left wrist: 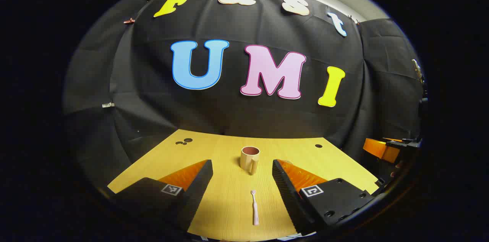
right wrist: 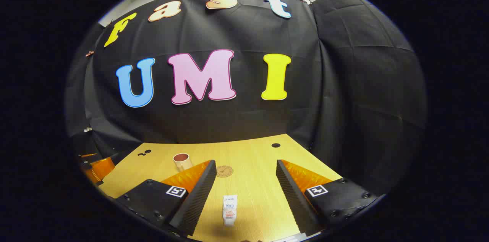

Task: Put the toothbrush and toothpaste on the desktop into the cup, then pick up the cup and place it on the coaster on the desktop.

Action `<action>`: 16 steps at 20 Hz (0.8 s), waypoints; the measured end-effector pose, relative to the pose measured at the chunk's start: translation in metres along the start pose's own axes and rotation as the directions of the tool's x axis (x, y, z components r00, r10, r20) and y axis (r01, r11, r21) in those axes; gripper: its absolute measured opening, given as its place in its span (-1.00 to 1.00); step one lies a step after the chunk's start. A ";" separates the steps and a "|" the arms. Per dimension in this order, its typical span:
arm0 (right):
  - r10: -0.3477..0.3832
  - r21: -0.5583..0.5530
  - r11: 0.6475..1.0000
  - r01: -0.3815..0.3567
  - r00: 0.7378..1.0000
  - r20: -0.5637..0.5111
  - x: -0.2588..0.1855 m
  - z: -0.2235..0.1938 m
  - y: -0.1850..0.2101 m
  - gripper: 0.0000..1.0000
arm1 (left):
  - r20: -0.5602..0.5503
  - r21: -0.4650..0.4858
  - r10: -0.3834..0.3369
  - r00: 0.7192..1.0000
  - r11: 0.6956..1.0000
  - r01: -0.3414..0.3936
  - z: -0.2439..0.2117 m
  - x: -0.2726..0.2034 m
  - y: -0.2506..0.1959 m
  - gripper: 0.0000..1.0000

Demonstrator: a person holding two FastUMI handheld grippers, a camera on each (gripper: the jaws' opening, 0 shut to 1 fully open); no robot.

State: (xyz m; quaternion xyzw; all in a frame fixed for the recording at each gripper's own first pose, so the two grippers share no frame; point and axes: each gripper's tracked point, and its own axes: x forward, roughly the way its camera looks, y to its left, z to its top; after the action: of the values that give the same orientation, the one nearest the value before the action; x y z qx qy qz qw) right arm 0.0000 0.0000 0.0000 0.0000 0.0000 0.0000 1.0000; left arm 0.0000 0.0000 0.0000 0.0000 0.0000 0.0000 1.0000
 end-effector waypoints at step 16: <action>0.044 -0.040 0.998 -0.046 0.997 -0.059 0.008 -0.019 0.014 0.94 | -0.053 -0.001 0.004 0.999 1.000 -0.004 -0.020 0.005 0.000 0.95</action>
State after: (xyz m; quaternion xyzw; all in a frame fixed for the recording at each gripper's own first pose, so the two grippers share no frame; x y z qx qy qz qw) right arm 0.0084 0.0137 -0.0188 -0.0209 0.0290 0.0224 0.9991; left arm 0.0048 0.0002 -0.0202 -0.0003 0.0265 0.0021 0.9996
